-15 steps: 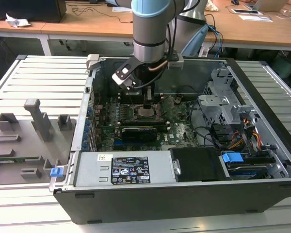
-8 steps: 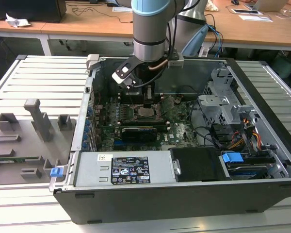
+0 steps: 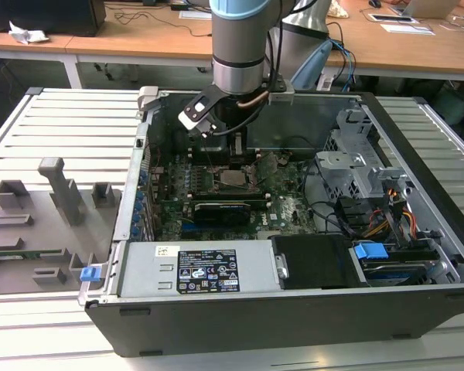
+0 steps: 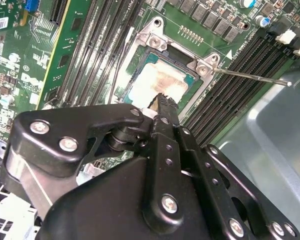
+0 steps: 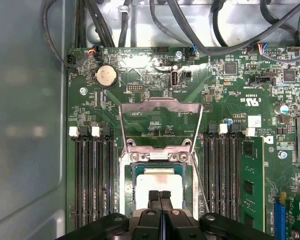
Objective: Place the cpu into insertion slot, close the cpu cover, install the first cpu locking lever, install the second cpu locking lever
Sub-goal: 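Close the cpu cover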
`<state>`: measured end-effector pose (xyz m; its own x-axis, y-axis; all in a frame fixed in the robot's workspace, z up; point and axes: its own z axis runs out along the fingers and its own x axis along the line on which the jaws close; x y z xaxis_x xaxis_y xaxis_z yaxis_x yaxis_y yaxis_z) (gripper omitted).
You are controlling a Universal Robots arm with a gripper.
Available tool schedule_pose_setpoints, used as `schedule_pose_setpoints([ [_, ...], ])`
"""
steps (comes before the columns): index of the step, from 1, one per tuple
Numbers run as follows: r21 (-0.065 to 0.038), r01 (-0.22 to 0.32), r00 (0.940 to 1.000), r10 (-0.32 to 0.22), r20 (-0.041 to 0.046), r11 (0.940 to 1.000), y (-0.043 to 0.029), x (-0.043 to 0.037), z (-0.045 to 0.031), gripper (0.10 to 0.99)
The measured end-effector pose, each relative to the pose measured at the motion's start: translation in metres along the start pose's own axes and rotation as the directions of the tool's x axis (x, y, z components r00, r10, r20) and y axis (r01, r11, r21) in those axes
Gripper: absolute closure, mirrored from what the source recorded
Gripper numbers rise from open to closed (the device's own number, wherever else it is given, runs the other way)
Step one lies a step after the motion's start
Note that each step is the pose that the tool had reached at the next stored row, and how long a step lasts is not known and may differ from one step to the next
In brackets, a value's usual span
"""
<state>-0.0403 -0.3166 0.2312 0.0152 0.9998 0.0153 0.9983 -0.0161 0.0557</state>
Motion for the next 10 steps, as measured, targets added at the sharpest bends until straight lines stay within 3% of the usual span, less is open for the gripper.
schedule_pose_setpoints([
  [6,0.000,-0.002,1.0000,0.002,0.0001,1.0000,0.0003,0.0001,-0.0043,0.980],
  [10,0.000,-0.003,1.0000,0.003,0.0001,1.0000,0.0007,0.0002,-0.0119,0.980],
])
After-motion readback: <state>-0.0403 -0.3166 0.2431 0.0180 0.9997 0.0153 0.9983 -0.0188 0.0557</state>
